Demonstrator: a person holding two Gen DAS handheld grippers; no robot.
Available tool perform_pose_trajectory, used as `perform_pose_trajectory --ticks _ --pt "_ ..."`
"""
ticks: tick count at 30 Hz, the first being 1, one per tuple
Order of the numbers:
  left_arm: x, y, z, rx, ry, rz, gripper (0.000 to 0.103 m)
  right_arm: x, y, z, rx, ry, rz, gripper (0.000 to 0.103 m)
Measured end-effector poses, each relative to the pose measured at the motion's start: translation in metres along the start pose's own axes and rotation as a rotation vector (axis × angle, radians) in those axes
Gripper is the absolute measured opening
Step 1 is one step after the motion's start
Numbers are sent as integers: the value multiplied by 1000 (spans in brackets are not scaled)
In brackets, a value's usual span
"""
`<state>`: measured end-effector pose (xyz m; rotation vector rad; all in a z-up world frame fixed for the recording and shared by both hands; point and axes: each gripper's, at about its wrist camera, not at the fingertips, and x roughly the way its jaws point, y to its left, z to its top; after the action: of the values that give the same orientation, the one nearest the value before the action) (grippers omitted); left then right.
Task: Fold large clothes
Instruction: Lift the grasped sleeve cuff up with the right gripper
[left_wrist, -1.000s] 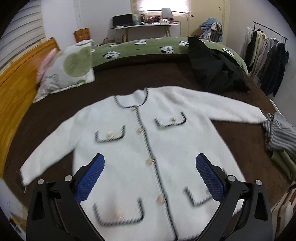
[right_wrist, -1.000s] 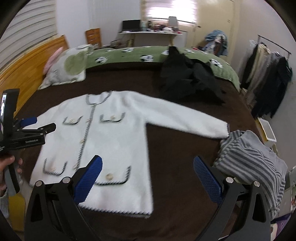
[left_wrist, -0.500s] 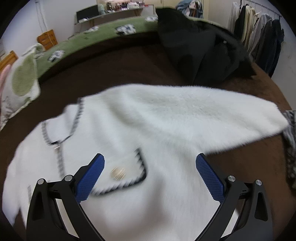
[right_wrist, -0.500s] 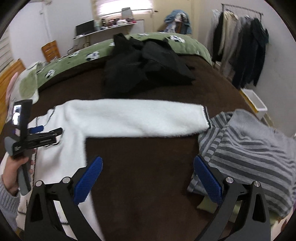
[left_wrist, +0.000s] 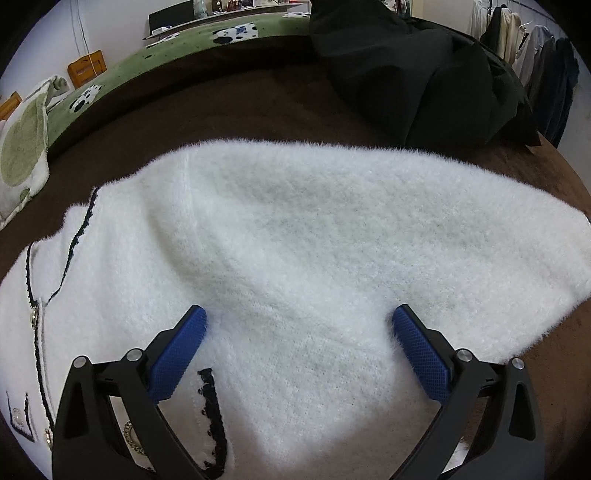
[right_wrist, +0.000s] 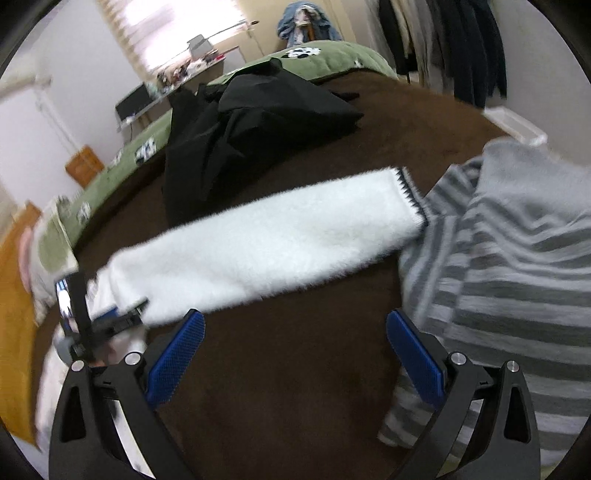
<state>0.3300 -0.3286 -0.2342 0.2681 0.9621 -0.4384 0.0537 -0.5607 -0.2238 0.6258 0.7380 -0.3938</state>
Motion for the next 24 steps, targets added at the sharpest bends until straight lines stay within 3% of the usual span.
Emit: perform_pose_trajectory --ticks 5,12,16,21,22,23,24 --pt "5 1 0 1 -6 -4 98 29 -7 12 78 -3 30 98" --pt "8 3 1 1 -9 -5 98 62 -17 30 102 -18 -146 98" --pt "6 0 -1 0 -13 -6 98 89 -23 41 125 18 -284 98" --pt "7 1 -1 -2 -14 -9 98 112 -33 54 162 2 -237 98" --pt "7 2 -1 -3 -14 -10 98 113 -37 56 173 -17 -242 95" --pt "7 2 -1 -3 -14 -11 98 112 -38 58 174 -27 -257 80" --pt "7 2 -1 -3 -14 -11 98 110 -40 58 182 -31 -271 57"
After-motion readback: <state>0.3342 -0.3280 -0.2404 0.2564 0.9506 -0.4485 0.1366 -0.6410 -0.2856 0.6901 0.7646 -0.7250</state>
